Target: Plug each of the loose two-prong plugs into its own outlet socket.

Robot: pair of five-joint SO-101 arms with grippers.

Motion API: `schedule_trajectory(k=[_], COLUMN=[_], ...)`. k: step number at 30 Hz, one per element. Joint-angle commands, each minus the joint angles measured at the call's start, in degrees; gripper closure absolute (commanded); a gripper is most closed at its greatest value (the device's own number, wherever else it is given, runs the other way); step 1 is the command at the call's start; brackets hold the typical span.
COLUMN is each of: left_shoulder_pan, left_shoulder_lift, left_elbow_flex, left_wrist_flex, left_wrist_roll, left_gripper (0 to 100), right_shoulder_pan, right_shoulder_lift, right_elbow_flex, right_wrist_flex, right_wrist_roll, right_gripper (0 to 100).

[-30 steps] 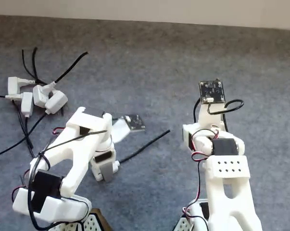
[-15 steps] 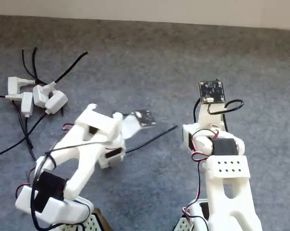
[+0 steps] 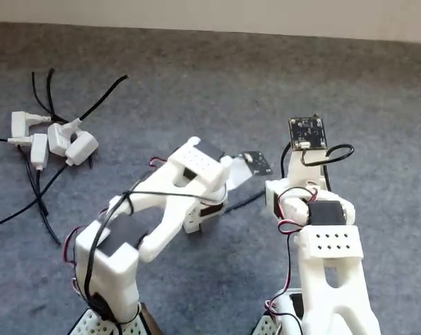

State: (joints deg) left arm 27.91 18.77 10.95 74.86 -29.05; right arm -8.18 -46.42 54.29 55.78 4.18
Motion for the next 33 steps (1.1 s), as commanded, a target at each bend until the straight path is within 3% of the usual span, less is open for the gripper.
schedule_trajectory(k=[1, 6, 12, 16, 19, 24, 28, 33], left_shoulder_pan=[0.7, -0.6, -8.9, -21.2, -31.3, -43.0, -46.4, -48.1], left_shoulder_lift=[1.1, -1.5, -6.3, -4.7, -2.0, -1.5, -1.5, -1.5], left_elbow_flex=[-8.0, -16.0, -22.0, -20.8, -18.2, -10.2, -2.0, 2.0], left_wrist_flex=[5.9, 14.8, 20.5, 19.6, 15.6, 1.9, -9.9, -17.1], left_wrist_roll=[-1.0, -0.7, -0.6, 10.0, 15.7, 19.6, 26.9, 27.2], left_gripper=[76, 81, 84, 84, 84, 84, 84, 84], right_shoulder_pan=[0.5, 0.5, 0.3, -1.1, -2.7, -10.5, -17.0, -22.4], right_shoulder_lift=[-0.6, -0.6, -0.5, -0.5, 0.6, 13.1, 20.1, 22.2], right_elbow_flex=[-2.9, -2.9, -2.9, -3.3, -5.6, -16.7, -25.6, -28.1], right_wrist_flex=[0.4, 0.4, 0.3, 0.4, 0.5, 6.7, 9.5, 9.6], right_wrist_roll=[0.6, 0.4, 0.5, 0.6, 0.4, -3.6, -7.6, -8.5], right_gripper=[99.3, 99.3, 99.3, 99.3, 99.3, 99.3, 99.3, 99.3])
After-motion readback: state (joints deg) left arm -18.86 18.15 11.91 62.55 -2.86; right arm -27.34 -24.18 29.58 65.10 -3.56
